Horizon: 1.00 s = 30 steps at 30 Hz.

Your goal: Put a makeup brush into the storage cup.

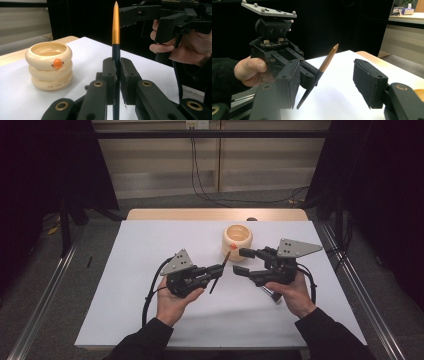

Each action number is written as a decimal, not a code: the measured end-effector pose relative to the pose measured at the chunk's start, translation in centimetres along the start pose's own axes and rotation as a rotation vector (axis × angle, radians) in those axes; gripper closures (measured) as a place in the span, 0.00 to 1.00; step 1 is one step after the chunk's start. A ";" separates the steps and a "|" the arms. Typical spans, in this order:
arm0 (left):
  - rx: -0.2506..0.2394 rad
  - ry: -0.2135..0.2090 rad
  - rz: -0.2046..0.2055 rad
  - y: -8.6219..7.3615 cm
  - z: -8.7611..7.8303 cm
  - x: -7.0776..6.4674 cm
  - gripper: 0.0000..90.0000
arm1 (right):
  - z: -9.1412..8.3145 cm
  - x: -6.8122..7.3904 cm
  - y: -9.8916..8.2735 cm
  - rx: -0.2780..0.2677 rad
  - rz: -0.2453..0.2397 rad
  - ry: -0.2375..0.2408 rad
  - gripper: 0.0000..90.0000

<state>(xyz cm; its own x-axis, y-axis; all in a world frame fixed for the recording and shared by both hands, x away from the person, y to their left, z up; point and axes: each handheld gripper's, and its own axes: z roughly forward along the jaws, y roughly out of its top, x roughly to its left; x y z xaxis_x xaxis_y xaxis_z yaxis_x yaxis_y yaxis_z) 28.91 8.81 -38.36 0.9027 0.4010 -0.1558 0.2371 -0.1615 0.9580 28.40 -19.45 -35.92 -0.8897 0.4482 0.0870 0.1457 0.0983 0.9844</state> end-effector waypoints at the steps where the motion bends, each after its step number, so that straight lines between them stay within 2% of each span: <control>1: -0.002 -0.001 0.001 0.0 0.0 0.0 0.93 | 0.1 -0.1 0.0 -0.006 0.004 -0.002 0.46; 6: 0.003 -0.005 0.001 -0.1 0.1 -0.1 0.93 | 0.6 -0.7 0.0 -0.013 0.036 0.027 0.54; 15: -0.004 -0.004 0.005 0.0 0.1 -0.2 0.93 | 2.4 -0.8 -0.1 -0.004 0.070 0.070 0.63; 16: 0.007 0.000 0.013 0.0 0.1 -0.2 0.93 | 2.5 -0.8 -0.2 0.000 0.071 0.074 0.65; 17: -0.004 -0.007 0.013 0.0 0.1 -0.1 0.93 | 2.6 -0.8 -0.3 0.004 0.073 0.080 0.66; 22: 0.001 0.011 0.013 -0.1 -0.1 -0.1 0.93 | 2.8 -0.8 -0.4 0.009 0.076 0.081 0.71; 30: 0.010 -0.001 0.016 -0.2 0.1 -0.2 0.93 | 3.0 -0.9 -0.7 0.013 0.092 0.092 0.82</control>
<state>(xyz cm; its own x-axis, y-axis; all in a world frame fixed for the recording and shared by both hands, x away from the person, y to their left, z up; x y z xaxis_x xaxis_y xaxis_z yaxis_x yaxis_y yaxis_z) 28.75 8.65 -38.61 0.9067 0.3976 -0.1404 0.2258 -0.1768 0.9580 30.44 -17.27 -37.15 -0.9080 0.3728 0.1913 0.2339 0.0721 0.9696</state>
